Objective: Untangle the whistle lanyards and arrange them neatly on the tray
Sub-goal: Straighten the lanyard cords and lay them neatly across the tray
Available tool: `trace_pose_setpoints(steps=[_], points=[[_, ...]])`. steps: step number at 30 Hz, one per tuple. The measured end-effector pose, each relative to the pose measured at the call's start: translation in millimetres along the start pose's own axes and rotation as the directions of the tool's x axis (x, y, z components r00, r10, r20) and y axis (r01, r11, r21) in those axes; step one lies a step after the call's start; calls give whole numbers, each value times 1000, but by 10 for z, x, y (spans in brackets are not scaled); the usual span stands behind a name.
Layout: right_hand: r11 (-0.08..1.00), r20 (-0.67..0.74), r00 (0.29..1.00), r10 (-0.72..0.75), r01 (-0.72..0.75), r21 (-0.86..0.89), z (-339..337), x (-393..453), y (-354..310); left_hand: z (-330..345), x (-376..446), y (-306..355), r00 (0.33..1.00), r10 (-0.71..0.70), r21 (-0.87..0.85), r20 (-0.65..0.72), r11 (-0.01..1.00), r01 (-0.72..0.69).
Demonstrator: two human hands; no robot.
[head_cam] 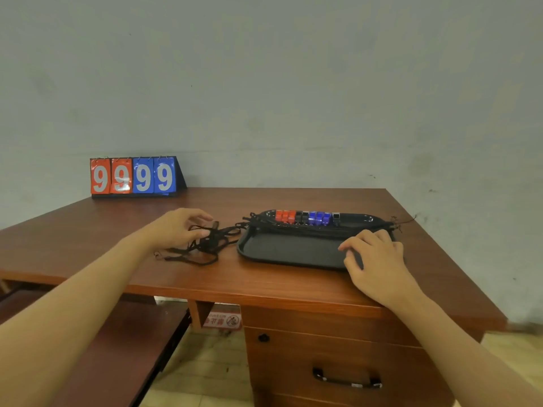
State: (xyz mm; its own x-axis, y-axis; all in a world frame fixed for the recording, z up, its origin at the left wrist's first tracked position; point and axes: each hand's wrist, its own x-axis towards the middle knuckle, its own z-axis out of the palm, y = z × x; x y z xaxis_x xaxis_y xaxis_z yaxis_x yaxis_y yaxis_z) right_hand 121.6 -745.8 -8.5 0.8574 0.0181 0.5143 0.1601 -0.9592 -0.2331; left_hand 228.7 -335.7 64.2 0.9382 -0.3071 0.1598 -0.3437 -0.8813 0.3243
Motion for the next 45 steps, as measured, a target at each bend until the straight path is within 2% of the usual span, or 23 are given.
trace_pose_setpoints(steps=[4, 7, 11, 16, 18, 21, 24, 26, 31, 38, 45], points=[[1000, 4, 1000, -13, 13, 9, 1, 0, 5, -129, -139, -144, 1000, 6, 63, -3, 998, -6], [1000, -14, 1000, -20, 20, 17, 12, -8, 12, -157, -234, -232, 996, -79, 180, -49, 980, 86], [1000, -10, 1000, -25, 25, 13, 10, -4, 7, -28, -319, -336, 959, -253, 341, 123, 919, 199], [999, -16, 1000, -25, 26, 19, -7, -24, 1, 95, -360, -309, 956, -259, 326, 137, 923, 203], [999, -15, 999, -29, 30, 14, -16, -28, -2, 47, -335, -252, 962, -259, 284, 85, 932, 226], [999, -30, 999, -29, 29, 16, -15, -19, -5, -118, -298, -33, 982, -169, 183, -87, 966, 182], [999, -50, 998, -30, 31, 25, -8, -13, -4, -234, -246, 330, 976, -26, 18, -217, 999, 30], [998, -68, 997, -34, 37, 45, -4, -18, 0, -227, -215, 632, 977, 43, -97, -211, 993, -64], [991, -98, 993, -58, 70, 114, -31, -15, -20, 138, -123, 1478, 967, 240, -289, -83, 923, -254], [972, -89, 989, -116, 131, 193, -59, -32, -39, 853, 27, 2248, 894, 443, -220, -63, 868, -446], [957, -116, 982, -147, 171, 234, -91, -42, -16, 1096, -6, 2337, 842, 516, -168, -153, 827, -537]])
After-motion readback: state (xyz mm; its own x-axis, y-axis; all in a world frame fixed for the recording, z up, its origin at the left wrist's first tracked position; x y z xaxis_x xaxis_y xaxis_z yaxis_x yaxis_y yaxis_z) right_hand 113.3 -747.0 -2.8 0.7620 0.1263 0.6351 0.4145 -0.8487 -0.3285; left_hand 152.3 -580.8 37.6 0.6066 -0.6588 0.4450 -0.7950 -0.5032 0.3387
